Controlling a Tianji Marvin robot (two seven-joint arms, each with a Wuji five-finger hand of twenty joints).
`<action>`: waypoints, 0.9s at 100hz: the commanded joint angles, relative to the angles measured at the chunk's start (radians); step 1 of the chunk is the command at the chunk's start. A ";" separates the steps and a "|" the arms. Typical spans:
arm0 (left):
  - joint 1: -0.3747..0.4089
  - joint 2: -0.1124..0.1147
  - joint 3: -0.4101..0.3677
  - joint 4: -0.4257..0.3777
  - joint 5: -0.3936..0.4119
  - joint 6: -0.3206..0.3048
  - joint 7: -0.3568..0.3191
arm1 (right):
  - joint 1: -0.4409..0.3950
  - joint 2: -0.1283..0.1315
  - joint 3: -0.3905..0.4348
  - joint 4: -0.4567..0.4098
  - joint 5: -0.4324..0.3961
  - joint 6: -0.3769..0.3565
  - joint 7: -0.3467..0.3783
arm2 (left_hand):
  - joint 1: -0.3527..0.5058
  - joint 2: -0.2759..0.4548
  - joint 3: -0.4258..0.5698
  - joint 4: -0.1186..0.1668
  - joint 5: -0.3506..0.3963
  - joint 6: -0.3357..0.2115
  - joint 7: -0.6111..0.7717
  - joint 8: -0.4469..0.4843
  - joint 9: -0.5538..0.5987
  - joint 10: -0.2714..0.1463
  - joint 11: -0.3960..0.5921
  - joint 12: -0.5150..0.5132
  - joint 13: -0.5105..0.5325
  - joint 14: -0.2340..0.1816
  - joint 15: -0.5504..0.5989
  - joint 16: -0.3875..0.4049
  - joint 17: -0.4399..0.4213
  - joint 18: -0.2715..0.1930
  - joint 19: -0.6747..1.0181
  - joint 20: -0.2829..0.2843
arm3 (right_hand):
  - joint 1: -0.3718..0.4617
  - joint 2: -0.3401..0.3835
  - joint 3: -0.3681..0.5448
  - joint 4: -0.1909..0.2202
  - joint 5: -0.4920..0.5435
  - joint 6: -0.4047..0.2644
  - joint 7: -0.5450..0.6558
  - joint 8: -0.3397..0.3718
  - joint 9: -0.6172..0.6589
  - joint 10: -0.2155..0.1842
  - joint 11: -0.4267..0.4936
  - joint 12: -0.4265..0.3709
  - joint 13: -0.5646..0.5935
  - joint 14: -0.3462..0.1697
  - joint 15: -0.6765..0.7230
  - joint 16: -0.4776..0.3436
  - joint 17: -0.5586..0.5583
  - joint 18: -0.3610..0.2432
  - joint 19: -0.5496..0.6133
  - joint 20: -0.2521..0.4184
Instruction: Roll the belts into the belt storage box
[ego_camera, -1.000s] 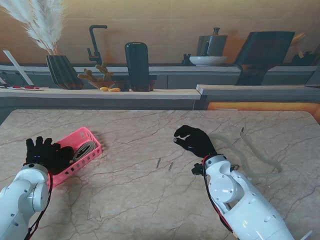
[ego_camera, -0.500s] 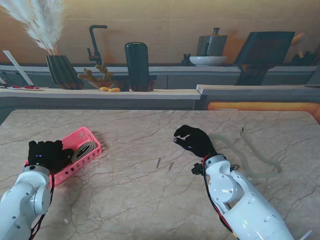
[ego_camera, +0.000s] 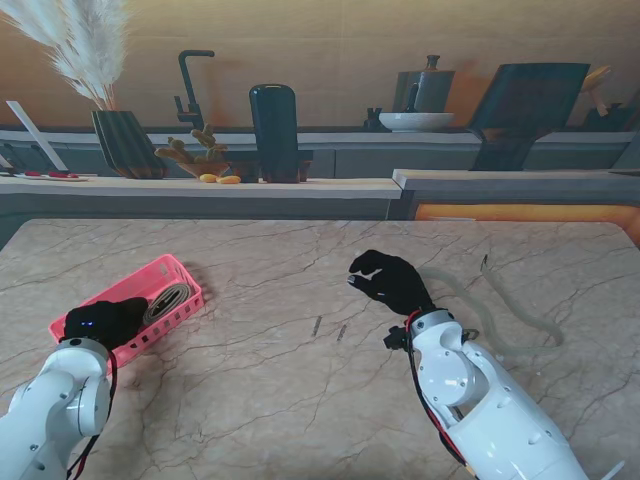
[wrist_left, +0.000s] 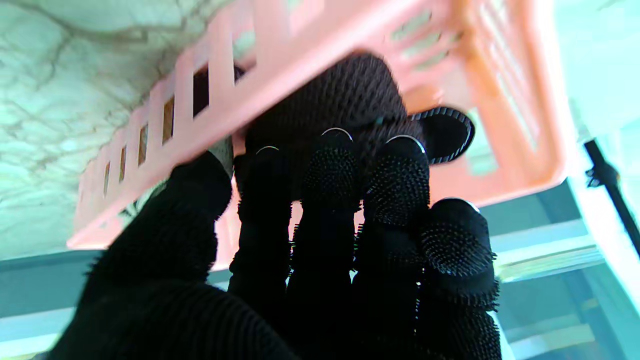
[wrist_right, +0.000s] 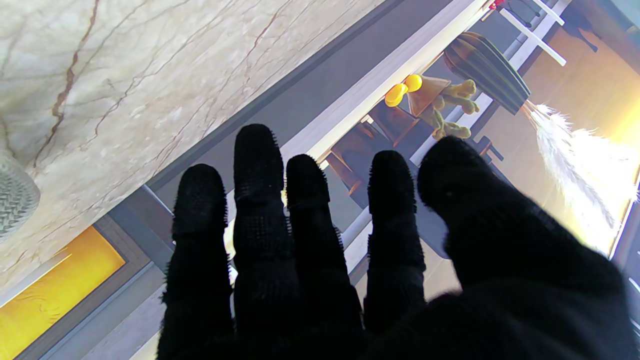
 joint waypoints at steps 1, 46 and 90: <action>0.004 -0.001 0.011 0.006 -0.011 0.011 -0.019 | -0.007 -0.005 -0.001 -0.007 -0.003 -0.002 -0.003 | -0.021 0.005 -0.024 -0.024 -0.003 0.024 0.022 -0.011 0.002 0.015 0.018 -0.022 0.017 0.017 0.003 -0.028 0.006 0.008 0.060 -0.022 | 0.002 0.024 -0.019 0.004 -0.018 -0.032 0.024 -0.004 0.009 -0.013 0.021 0.008 0.014 -0.021 0.018 0.008 0.002 -0.025 0.031 0.012; -0.036 -0.012 0.029 0.044 -0.226 0.142 -0.046 | -0.008 -0.005 0.000 -0.007 -0.001 -0.003 -0.006 | 0.042 0.223 -0.282 0.027 -0.021 0.092 -0.074 0.058 -0.072 0.076 0.021 0.032 -0.060 0.089 0.031 0.028 -0.065 0.079 -0.004 0.006 | -0.010 0.027 -0.028 0.006 -0.019 -0.032 0.019 -0.004 0.007 -0.012 0.020 0.008 0.012 -0.020 0.018 0.009 -0.001 -0.026 0.030 0.012; 0.034 -0.037 -0.038 -0.061 -0.336 0.049 0.056 | -0.011 -0.006 0.005 -0.008 -0.005 -0.002 -0.014 | 0.046 0.236 -0.319 0.033 -0.024 0.105 -0.116 0.072 -0.100 0.093 -0.010 0.041 -0.108 0.110 -0.007 0.046 -0.121 0.093 -0.053 0.014 | -0.011 0.028 -0.032 0.009 -0.018 -0.034 0.014 -0.001 0.007 -0.012 0.019 0.008 0.012 -0.019 0.019 0.009 -0.001 -0.026 0.030 0.013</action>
